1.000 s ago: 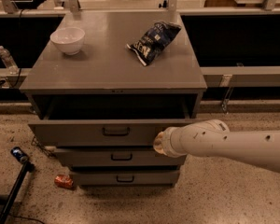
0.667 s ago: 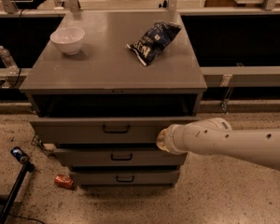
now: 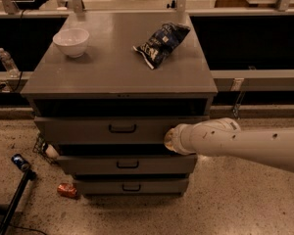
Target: Close top drawer
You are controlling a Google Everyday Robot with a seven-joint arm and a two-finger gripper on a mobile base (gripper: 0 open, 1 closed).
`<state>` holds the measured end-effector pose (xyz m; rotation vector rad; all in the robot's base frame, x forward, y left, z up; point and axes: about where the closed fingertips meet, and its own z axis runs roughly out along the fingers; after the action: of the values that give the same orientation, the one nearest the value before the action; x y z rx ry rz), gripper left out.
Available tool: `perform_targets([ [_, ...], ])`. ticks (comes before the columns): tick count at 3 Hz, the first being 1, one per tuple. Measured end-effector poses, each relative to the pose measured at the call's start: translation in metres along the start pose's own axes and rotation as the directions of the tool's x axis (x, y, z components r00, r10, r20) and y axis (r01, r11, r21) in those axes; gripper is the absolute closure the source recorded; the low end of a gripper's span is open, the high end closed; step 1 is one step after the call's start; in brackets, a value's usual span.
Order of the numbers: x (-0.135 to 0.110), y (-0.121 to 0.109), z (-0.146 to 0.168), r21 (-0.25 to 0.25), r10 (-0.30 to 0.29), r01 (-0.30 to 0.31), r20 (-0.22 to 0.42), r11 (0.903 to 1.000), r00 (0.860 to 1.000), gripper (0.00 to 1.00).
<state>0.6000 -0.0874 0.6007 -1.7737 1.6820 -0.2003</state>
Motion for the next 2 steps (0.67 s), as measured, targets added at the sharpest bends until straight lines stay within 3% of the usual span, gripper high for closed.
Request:
perform_targets([
  [1, -0.003, -0.006, 0.003, -0.001, 0.009, -0.009, 0.008, 1.0000, 1.000, 1.00],
  [2, -0.016, -0.008, -0.013, -0.037, 0.047, -0.045, 0.053, 0.9983, 0.997, 1.00],
])
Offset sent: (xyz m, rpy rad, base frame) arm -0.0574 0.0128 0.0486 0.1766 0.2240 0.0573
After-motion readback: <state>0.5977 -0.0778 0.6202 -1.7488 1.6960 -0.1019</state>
